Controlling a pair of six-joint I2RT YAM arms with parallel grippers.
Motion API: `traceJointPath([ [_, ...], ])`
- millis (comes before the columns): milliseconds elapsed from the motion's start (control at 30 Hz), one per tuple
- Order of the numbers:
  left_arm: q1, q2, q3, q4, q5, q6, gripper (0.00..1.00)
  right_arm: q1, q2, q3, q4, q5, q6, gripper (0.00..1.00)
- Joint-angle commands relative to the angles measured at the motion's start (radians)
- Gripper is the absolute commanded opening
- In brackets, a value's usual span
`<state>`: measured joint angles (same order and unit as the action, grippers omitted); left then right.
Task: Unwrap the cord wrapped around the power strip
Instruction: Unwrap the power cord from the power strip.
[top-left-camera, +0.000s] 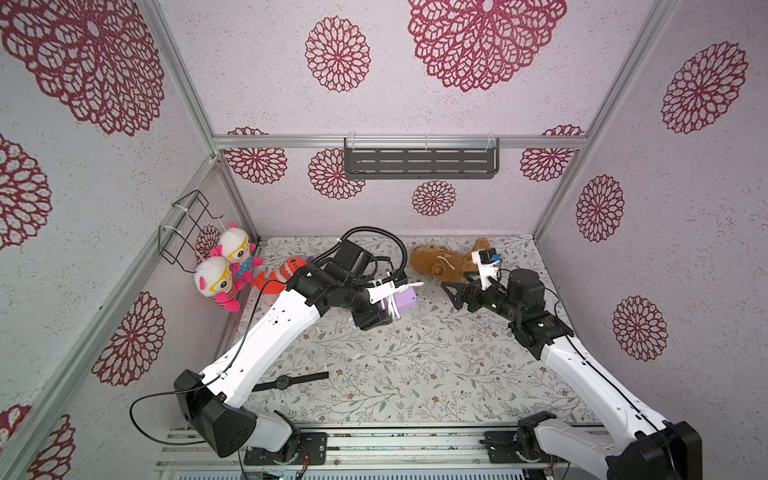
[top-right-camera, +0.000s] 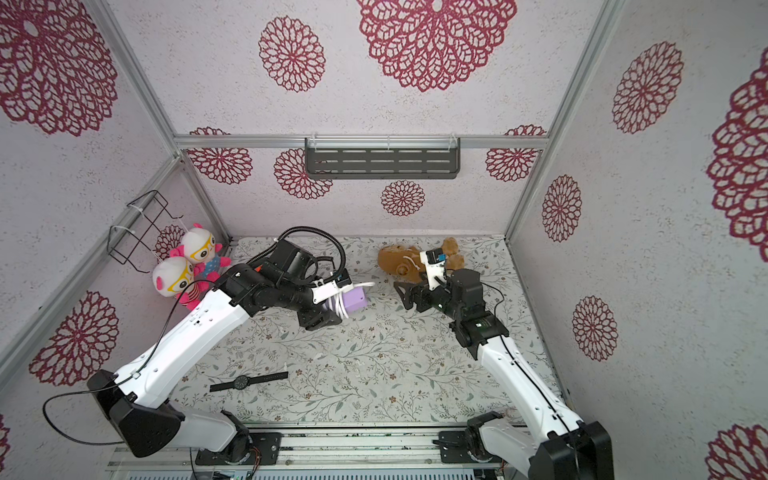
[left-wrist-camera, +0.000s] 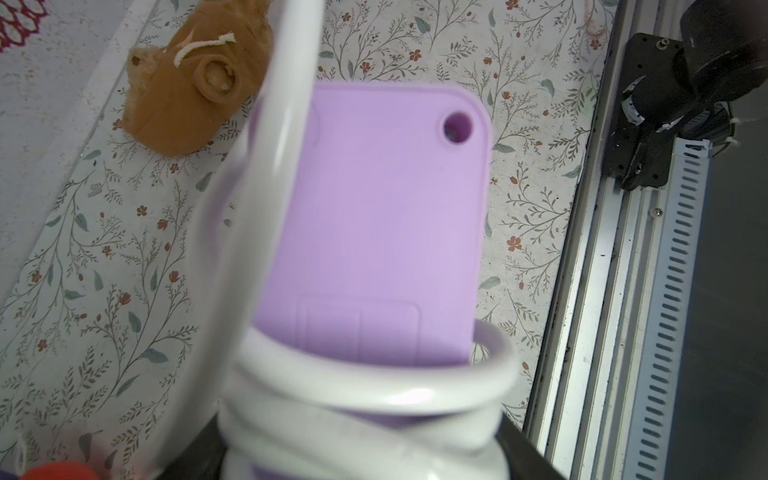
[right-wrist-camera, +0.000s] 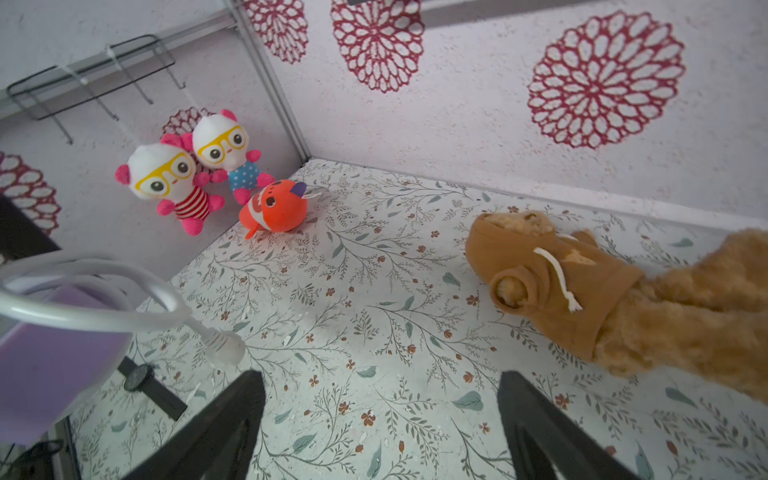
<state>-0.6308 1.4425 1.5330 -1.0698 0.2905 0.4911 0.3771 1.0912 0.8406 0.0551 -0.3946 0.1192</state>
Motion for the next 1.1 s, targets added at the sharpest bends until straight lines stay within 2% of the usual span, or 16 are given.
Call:
traceJointPath([
  [0, -0.006, -0.059, -0.019, 0.114, 0.090, 0.024, 0.00, 0.061, 0.006, -0.050, 0.038, -0.069, -0.091, 0.90],
  [100, -0.004, -0.087, -0.035, 0.215, 0.183, -0.063, 0.00, 0.095, -0.012, -0.157, 0.248, -0.084, 0.040, 0.89],
  [167, -0.005, -0.100, -0.040, 0.246, 0.227, -0.098, 0.00, 0.112, -0.030, -0.184, 0.322, -0.085, 0.086, 0.89],
  [367, 0.022, -0.131, -0.065, 0.358, 0.348, -0.229, 0.00, 0.144, -0.061, -0.155, 0.229, -0.039, -0.009, 0.89],
  [533, 0.024, -0.141, -0.080, 0.432, 0.372, -0.303, 0.00, 0.209, 0.005, -0.124, 0.310, -0.009, -0.004, 0.93],
  [767, 0.025, -0.149, -0.083, 0.469, 0.395, -0.358, 0.00, 0.294, 0.214, -0.037, 0.497, 0.018, -0.010, 0.92],
  [900, 0.025, -0.162, -0.086, 0.479, 0.397, -0.374, 0.00, 0.322, 0.286, -0.010, 0.570, 0.007, -0.005, 0.87],
  [1067, 0.025, -0.178, -0.101, 0.492, 0.397, -0.391, 0.00, 0.335, 0.317, -0.016, 0.647, -0.004, 0.019, 0.75],
])
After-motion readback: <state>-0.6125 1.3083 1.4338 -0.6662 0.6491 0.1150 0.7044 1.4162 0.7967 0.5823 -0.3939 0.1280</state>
